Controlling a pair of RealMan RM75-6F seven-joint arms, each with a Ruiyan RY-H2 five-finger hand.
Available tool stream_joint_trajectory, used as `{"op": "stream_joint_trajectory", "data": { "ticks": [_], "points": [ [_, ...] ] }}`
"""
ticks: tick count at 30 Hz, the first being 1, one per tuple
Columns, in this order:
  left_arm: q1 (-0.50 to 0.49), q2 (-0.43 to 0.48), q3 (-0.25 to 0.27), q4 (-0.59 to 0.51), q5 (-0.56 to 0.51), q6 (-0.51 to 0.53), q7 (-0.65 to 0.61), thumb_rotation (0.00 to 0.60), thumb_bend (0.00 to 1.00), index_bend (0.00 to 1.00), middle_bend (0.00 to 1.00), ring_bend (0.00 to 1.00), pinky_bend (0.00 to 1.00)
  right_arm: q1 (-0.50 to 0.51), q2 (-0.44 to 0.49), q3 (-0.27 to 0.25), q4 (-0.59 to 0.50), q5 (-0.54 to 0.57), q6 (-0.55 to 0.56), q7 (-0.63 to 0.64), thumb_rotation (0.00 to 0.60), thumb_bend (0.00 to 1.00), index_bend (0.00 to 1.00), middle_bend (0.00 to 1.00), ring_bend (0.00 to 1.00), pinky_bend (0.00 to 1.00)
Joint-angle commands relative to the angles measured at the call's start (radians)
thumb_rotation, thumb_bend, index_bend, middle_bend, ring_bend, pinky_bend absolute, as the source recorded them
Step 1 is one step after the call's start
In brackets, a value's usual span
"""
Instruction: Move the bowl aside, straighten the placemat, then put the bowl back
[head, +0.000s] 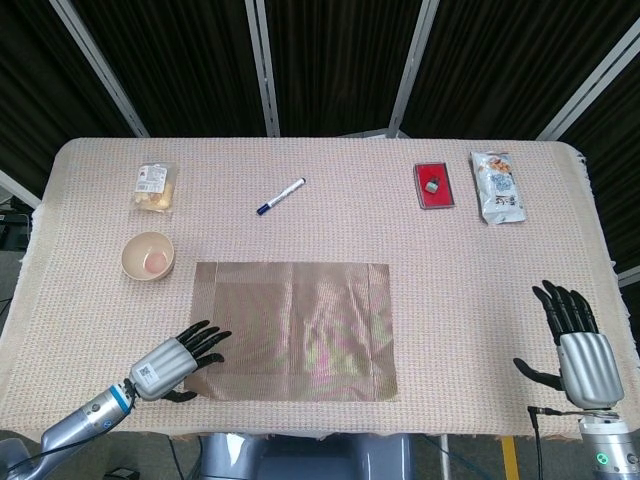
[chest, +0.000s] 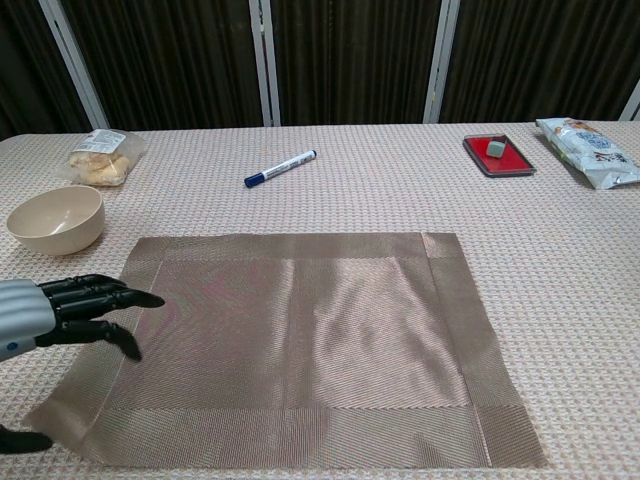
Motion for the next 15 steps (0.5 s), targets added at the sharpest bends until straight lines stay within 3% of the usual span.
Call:
{"op": "stream_joint_trajectory", "data": {
  "ticks": [1,9,12,15],
  "points": [
    [0.017,0.064,-0.001,-0.028,0.018,0.080,-0.008,0.600,0.00,0.00,0.00,0.00,0.00,0.000,0.001,0.000,0.000,-0.002,0.000,0.002,0.600,0.00,0.00,0.00,0.00,0.00],
    [0.056,0.145,-0.105,-0.042,-0.085,0.192,-0.024,0.600,0.00,0.00,0.00,0.00,0.00,-0.001,0.001,-0.005,-0.010,-0.014,0.001,-0.001,0.600,0.00,0.00,0.00,0.00,0.00],
    [0.059,0.143,-0.165,-0.011,-0.185,0.164,-0.036,0.600,0.00,0.02,0.00,0.00,0.00,-0.001,0.001,-0.007,-0.015,-0.021,0.003,-0.005,0.600,0.00,0.00,0.00,0.00,0.00],
    [0.052,0.119,-0.206,0.050,-0.276,0.093,-0.055,0.600,0.00,0.11,0.00,0.00,0.00,-0.002,0.001,-0.009,-0.018,-0.025,0.006,-0.008,0.600,0.00,0.00,0.00,0.00,0.00]
  ]
}}
